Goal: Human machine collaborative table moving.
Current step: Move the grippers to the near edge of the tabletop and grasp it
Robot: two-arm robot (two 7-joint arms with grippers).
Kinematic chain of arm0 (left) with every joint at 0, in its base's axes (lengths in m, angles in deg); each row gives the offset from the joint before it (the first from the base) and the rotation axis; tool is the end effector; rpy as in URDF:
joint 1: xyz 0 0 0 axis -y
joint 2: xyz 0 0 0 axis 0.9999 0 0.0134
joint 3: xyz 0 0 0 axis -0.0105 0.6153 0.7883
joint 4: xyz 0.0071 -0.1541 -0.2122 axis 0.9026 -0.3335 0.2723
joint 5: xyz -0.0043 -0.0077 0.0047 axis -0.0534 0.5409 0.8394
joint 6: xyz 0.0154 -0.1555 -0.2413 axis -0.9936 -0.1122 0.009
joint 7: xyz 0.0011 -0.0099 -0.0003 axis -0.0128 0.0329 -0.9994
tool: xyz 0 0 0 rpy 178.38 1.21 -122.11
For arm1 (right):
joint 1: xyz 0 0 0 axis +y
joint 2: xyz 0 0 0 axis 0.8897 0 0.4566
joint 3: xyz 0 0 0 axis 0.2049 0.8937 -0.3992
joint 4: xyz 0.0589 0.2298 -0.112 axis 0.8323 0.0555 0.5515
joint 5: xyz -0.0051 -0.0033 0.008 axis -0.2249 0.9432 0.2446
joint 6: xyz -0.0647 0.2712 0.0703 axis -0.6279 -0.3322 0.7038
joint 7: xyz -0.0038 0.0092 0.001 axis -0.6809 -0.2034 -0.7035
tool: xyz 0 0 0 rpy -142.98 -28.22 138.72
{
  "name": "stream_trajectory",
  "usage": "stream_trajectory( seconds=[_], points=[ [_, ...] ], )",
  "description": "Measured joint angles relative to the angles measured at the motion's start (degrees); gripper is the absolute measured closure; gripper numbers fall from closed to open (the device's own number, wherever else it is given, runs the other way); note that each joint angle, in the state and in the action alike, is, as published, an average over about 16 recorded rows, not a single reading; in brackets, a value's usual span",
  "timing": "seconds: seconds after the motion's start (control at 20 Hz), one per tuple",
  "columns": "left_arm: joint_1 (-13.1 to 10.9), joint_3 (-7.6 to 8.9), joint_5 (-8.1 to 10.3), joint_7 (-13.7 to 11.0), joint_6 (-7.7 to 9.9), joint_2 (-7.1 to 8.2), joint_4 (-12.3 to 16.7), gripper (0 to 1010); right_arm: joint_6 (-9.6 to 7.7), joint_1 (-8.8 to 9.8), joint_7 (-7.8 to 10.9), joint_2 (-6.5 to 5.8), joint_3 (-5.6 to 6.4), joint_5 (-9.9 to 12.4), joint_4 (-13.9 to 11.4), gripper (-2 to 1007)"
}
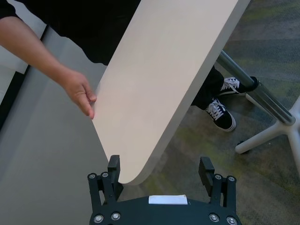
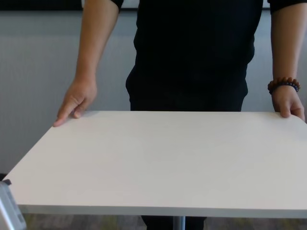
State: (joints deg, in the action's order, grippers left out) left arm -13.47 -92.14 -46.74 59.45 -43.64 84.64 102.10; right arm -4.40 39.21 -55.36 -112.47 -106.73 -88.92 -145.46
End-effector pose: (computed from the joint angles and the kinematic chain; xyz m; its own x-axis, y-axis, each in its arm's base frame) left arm 0.2086 0.0402 -0.2761 0.4173 0.4723 0.7764 -0.9043 0.3006 0.3032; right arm 0.2229 -0.0856 -0.2900 0.5467 -0.4914 0.6780 0.8149 0.4985 -0.2958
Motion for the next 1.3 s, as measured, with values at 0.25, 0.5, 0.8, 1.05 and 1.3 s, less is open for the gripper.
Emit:
stream_trajectory(
  seconds=[0.25, 0.5, 0.8, 1.05, 1.3],
  points=[
    [1.0, -0.63, -0.97, -1.0, -0.30, -1.63, -1.5, 25, -0.28, -1.14, -1.88, 0.90, -1.01, -6.5, 1.4, 0],
    [2.0, -0.90, -1.75, -2.1, -0.51, -3.03, -2.7, 25, -0.97, -2.83, -3.23, 1.90, -2.07, -13.0, 2.8, 0],
    [2.6, -0.74, -2.19, -3.1, -0.67, -4.35, -3.7, 25, -1.67, -4.75, -3.19, 3.32, -2.76, -17.2, 4.5, 0],
    [2.8, -0.20, -2.37, -3.7, -0.87, -5.22, -4.3, 25, -1.78, -5.83, -2.50, 4.35, -2.79, -18.4, 5.4, 0],
    [2.9, 0.93, -2.27, -4.1, -1.24, -5.86, -4.7, 25, -1.66, -6.45, -1.69, 5.10, -2.47, -18.8, 5.9, 0]
  ],
)
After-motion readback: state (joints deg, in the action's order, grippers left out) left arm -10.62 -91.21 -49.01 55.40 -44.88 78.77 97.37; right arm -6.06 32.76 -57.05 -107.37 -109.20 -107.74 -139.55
